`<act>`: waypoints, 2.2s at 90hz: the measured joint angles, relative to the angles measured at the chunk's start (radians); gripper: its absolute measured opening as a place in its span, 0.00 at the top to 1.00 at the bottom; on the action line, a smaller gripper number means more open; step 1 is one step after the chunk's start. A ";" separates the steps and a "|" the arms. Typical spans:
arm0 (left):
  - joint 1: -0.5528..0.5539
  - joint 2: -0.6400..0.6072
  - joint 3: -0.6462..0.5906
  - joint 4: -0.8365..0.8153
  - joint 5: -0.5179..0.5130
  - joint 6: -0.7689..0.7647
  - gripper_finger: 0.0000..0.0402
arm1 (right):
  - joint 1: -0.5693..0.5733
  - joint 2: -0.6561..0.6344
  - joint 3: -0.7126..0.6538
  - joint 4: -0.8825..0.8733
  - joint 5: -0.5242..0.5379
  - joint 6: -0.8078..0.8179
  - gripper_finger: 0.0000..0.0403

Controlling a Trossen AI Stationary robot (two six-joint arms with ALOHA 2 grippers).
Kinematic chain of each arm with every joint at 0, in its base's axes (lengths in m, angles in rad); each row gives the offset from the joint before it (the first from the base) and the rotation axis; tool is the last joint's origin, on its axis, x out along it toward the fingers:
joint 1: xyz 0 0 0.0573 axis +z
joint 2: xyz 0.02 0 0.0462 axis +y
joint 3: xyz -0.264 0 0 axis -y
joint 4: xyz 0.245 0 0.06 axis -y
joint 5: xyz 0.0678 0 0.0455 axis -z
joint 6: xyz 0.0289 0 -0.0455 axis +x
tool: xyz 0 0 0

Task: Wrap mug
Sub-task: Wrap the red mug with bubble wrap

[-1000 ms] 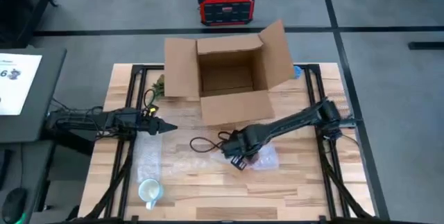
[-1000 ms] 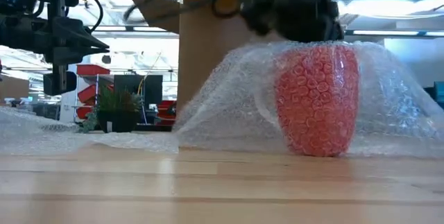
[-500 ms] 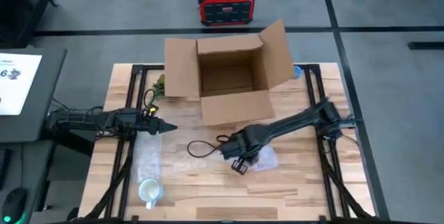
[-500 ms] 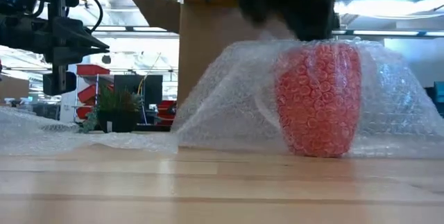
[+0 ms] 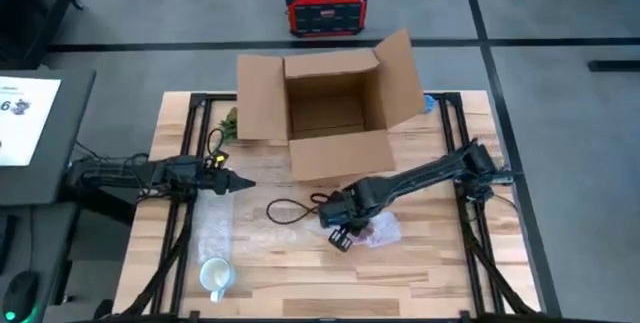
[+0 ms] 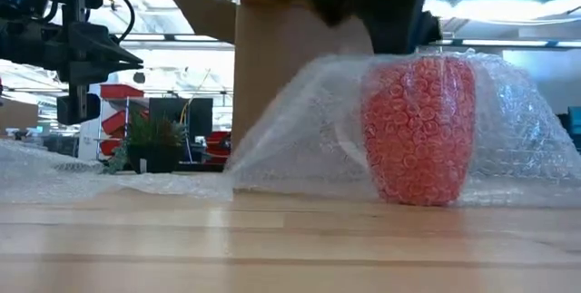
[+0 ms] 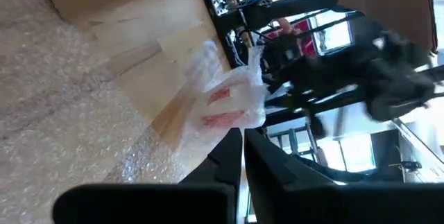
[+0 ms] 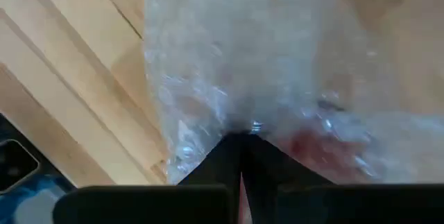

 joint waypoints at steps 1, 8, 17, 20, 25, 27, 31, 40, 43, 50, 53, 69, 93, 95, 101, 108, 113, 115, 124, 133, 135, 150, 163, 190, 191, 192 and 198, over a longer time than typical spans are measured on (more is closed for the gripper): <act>0.000 0.000 0.000 0.000 0.000 0.000 1.00 | 0.000 0.001 -0.006 0.003 -0.001 0.000 1.00; 0.000 0.000 0.000 0.000 0.000 0.000 1.00 | -0.001 0.010 -0.053 0.046 -0.006 0.000 1.00; 0.000 0.000 0.000 0.000 0.000 0.000 1.00 | 0.001 0.017 -0.124 0.112 0.007 -0.002 1.00; 0.000 0.000 0.000 0.000 0.000 0.000 1.00 | 0.000 0.013 -0.142 0.138 0.008 -0.001 1.00; 0.000 0.000 0.000 0.000 0.000 0.000 1.00 | -0.002 0.012 -0.145 0.133 0.005 -0.002 1.00; 0.000 0.001 0.000 0.000 0.000 0.000 1.00 | -0.002 0.012 -0.144 0.124 0.001 -0.004 1.00; 0.000 0.000 0.000 0.000 0.000 0.000 1.00 | -0.002 0.011 -0.132 0.098 -0.013 -0.009 1.00; 0.000 0.000 0.000 0.000 0.000 0.000 1.00 | -0.002 -0.001 -0.083 0.031 -0.031 -0.015 1.00; 0.000 0.000 0.000 0.000 0.000 0.000 1.00 | 0.000 -0.012 -0.059 0.013 -0.032 -0.015 1.00; 0.000 0.000 0.000 0.000 0.000 0.000 1.00 | 0.003 -0.051 0.006 -0.035 -0.033 -0.015 1.00; 0.000 0.000 0.000 0.000 0.000 0.000 1.00 | 0.005 -0.066 0.029 -0.063 -0.032 -0.014 1.00; 0.000 0.000 0.000 0.000 0.000 0.000 1.00 | 0.030 -0.173 0.058 -0.154 0.089 0.060 1.00; 0.000 0.000 0.000 0.000 0.000 0.003 1.00 | 0.030 -0.310 -0.132 -0.215 0.208 0.313 1.00; 0.000 0.000 0.000 0.000 0.000 0.004 1.00 | 0.028 -0.320 -0.153 -0.203 0.208 0.326 1.00; 0.000 0.000 0.000 0.000 0.000 0.004 1.00 | 0.025 -0.339 -0.207 -0.134 0.193 0.339 1.00; 0.000 0.000 0.000 0.000 0.000 0.004 1.00 | 0.024 -0.340 -0.255 -0.020 0.175 0.328 1.00; 0.000 0.000 0.000 0.000 0.000 0.004 1.00 | 0.025 -0.337 -0.274 0.063 0.163 0.319 1.00; 0.000 0.000 0.000 0.000 0.000 0.004 1.00 | 0.025 -0.338 -0.279 0.088 0.161 0.319 1.00; 0.000 0.000 0.000 0.000 0.000 0.004 1.00 | 0.027 -0.331 -0.293 0.144 0.156 0.318 1.00; 0.000 0.000 0.000 0.000 0.000 0.004 1.00 | 0.023 -0.288 -0.297 0.135 0.154 0.301 1.00; 0.000 0.000 0.000 0.000 0.000 0.004 1.00 | 0.022 -0.277 -0.297 0.136 0.154 0.297 1.00; 0.000 0.000 0.000 -0.002 -0.001 0.004 1.00 | 0.019 -0.177 -0.295 0.172 0.103 0.247 1.00; 0.000 0.000 0.000 -0.001 -0.001 0.004 1.00 | 0.025 -0.105 -0.293 0.198 0.047 0.199 1.00; 0.000 0.000 0.000 -0.002 -0.001 0.002 1.00 | 0.025 -0.137 -0.192 0.078 -0.040 0.108 1.00; 0.000 0.000 0.000 -0.002 -0.001 0.002 1.00 | 0.023 -0.144 -0.184 0.071 -0.042 0.102 1.00; 0.000 0.000 0.000 -0.002 -0.001 0.002 1.00 | 0.022 -0.152 -0.175 0.064 -0.045 0.097 1.00; 0.000 0.000 0.000 -0.005 -0.001 0.001 1.00 | 0.019 -0.193 -0.131 0.027 -0.045 0.082 1.00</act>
